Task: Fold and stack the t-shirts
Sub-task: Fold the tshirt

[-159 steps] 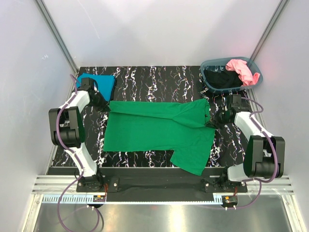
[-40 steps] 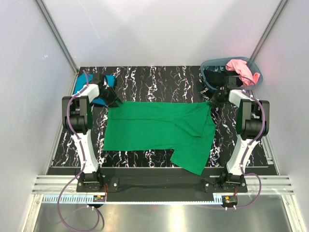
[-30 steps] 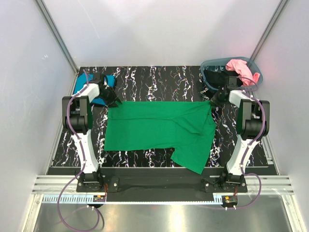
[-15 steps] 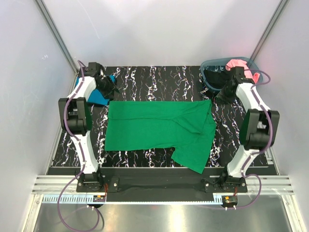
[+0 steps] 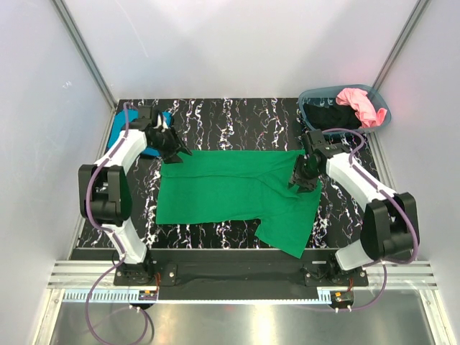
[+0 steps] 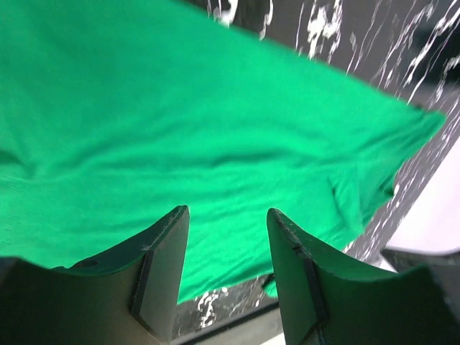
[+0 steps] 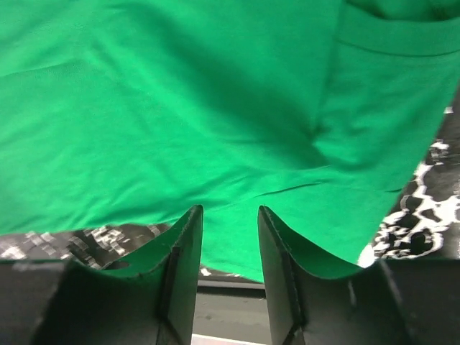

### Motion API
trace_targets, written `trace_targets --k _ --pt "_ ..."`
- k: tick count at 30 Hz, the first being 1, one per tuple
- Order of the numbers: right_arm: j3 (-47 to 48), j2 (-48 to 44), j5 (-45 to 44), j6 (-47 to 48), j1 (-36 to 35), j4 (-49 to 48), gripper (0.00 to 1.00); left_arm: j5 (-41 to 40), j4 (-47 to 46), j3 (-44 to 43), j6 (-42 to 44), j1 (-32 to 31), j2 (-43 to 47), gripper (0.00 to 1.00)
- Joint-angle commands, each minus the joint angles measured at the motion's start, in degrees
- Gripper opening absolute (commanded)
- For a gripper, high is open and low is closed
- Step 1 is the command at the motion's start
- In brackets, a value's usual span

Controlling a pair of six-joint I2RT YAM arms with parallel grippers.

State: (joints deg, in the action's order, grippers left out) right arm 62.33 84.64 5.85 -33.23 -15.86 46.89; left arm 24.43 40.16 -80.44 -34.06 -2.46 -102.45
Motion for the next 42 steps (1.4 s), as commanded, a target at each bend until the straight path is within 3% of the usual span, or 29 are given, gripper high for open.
trace_targets --k 1,6,14,23,32,42 --pt "0.7 1.5 -4.4 2.2 -0.6 -0.7 0.46 4.0 -2.3 1.9 1.0 -1.7 3.1 0.53" --pt "-1.9 3.0 -3.3 1.7 -0.8 -3.1 0.51 5.4 -4.9 6.0 -0.9 -3.7 4.4 0.53" --pt "-2.1 6.6 -4.8 4.7 -2.2 -5.6 0.56 5.5 -4.7 5.2 -1.0 -5.1 3.3 0.52" --pt "1.5 10.5 -11.0 5.5 -5.4 -3.3 0.55 6.2 -4.5 3.6 -0.7 -5.1 1.0 0.52" --pt "3.8 12.7 -14.2 4.5 -6.7 -2.7 0.46 6.7 -3.8 2.2 0.0 -5.1 -0.6 0.52" --pt "8.8 16.3 -17.4 8.7 -8.6 -1.6 0.48 7.0 -3.7 1.9 0.3 -5.1 -1.0 0.51"
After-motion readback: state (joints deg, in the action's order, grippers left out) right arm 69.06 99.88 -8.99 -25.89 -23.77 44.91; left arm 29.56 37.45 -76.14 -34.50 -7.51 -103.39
